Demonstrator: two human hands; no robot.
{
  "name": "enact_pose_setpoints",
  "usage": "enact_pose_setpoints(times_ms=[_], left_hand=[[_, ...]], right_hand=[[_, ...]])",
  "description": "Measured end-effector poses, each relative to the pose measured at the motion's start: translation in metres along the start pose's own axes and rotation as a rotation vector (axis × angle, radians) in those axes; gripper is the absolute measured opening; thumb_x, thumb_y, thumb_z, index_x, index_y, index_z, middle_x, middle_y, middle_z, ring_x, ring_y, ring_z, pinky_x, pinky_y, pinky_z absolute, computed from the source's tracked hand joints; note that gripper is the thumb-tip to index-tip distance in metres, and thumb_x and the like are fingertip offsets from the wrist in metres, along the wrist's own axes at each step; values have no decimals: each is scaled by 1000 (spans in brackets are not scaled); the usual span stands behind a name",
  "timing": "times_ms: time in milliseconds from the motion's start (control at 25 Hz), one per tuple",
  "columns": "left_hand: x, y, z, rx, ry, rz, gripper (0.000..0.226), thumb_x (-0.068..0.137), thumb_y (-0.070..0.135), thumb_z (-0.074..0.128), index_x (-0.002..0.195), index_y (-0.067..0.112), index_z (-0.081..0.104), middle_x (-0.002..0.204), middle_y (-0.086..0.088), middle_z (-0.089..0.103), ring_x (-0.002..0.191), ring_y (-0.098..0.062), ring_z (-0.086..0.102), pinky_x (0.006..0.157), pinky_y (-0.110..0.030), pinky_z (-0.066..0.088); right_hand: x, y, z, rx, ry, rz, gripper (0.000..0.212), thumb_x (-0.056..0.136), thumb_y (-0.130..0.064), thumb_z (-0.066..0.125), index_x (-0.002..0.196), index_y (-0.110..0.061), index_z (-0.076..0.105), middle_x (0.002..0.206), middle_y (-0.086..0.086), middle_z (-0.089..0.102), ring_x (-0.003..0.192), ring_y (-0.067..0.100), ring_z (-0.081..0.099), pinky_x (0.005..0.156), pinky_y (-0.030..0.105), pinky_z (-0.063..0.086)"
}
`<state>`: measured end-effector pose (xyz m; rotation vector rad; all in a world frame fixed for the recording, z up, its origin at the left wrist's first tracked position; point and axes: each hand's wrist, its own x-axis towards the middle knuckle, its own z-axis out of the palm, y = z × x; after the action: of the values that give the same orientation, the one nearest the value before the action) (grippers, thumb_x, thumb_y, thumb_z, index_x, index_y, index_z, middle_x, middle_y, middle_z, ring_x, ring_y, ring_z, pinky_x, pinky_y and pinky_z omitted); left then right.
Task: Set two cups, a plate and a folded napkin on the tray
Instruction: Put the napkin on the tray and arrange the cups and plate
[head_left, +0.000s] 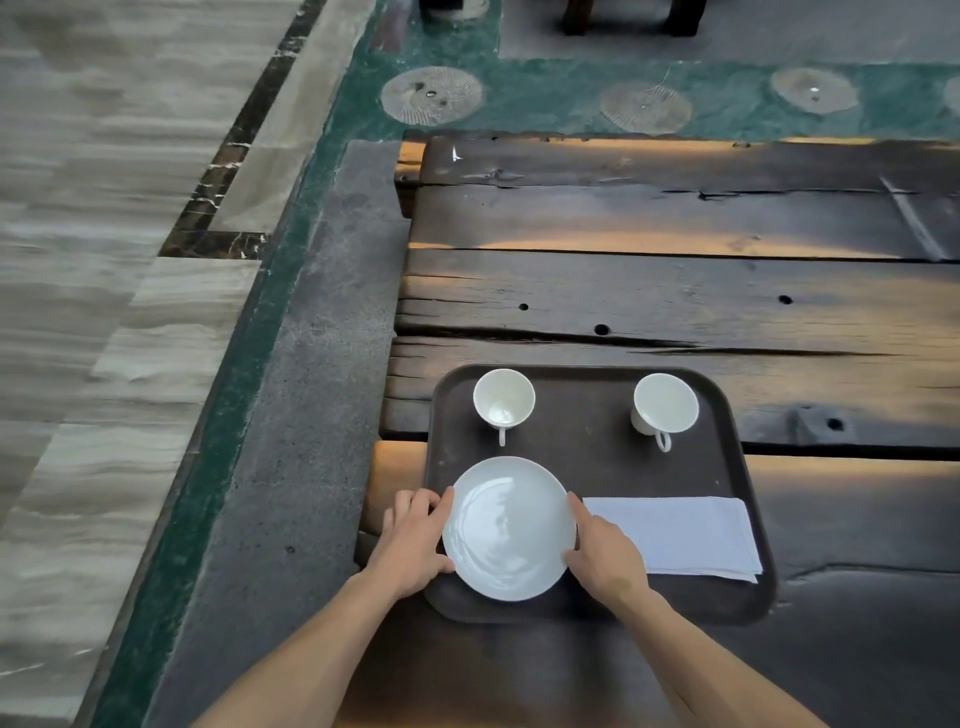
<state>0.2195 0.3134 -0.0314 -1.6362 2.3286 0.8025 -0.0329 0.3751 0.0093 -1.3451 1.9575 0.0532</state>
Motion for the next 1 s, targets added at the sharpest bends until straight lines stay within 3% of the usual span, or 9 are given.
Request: enact_pose_setpoints(times_ms=[440, 1000], left_hand=[[-2, -4, 5, 0, 20, -8, 99, 77, 46, 72, 151, 34, 8, 131, 3, 28, 117, -16, 16, 105, -35, 32], [-1, -3, 0, 39, 3, 6, 98, 80, 43, 73, 153, 29, 8, 135, 1, 26, 123, -19, 17, 108, -35, 32]], right_hand=[[1, -2, 0, -22, -28, 17, 77, 86, -15, 48, 154, -28, 14, 94, 1, 52, 91, 23, 57, 74, 33, 50], [0, -2, 7, -39, -7, 16, 76, 90, -19, 48, 156, -28, 9, 109, 4, 55, 102, 25, 57, 81, 36, 51]])
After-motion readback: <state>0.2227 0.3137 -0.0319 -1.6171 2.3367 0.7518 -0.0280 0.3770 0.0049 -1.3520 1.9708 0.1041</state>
